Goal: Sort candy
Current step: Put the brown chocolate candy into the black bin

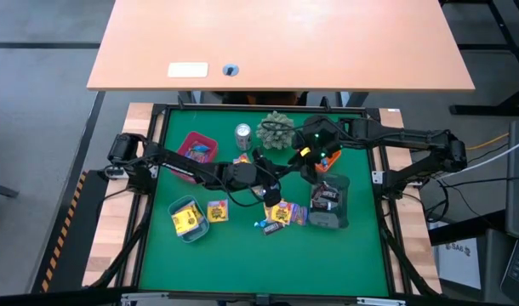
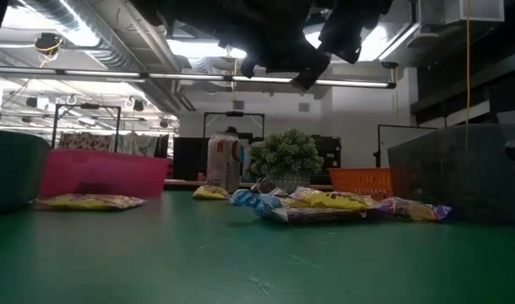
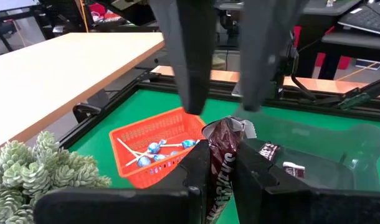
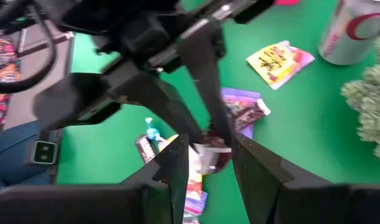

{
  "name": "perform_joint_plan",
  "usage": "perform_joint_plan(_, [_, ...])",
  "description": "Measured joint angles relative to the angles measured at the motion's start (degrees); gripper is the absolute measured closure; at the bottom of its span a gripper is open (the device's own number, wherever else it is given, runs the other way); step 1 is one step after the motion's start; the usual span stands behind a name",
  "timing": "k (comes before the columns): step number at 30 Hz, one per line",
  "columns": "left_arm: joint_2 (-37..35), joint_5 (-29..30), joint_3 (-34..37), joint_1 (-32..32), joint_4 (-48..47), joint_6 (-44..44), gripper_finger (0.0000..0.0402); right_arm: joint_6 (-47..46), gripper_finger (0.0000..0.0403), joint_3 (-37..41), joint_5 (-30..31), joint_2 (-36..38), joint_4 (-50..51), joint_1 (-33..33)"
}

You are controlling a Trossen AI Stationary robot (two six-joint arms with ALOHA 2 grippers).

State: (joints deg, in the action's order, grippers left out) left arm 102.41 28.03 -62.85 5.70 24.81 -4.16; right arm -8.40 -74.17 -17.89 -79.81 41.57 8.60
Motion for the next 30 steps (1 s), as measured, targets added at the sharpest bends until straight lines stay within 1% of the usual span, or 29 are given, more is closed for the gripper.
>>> perform_joint_plan(3, [0.0,0.0,0.0,-0.1,0.0,-0.2,0.0362,0.0,0.0283,0.0,-1.2,0.0,0.0,0.0])
perform_joint_plan(19, [0.0,0.0,0.0,-0.3,3.0,-0.2,0.0362,0.0,0.0283,0.0,-0.8,0.0,0.0,0.0])
perform_joint_plan(30, [0.0,0.0,0.0,-0.6,3.3,-0.4,0.0362,0.0,0.0283,0.0,-0.8,0.0,0.0,0.0])
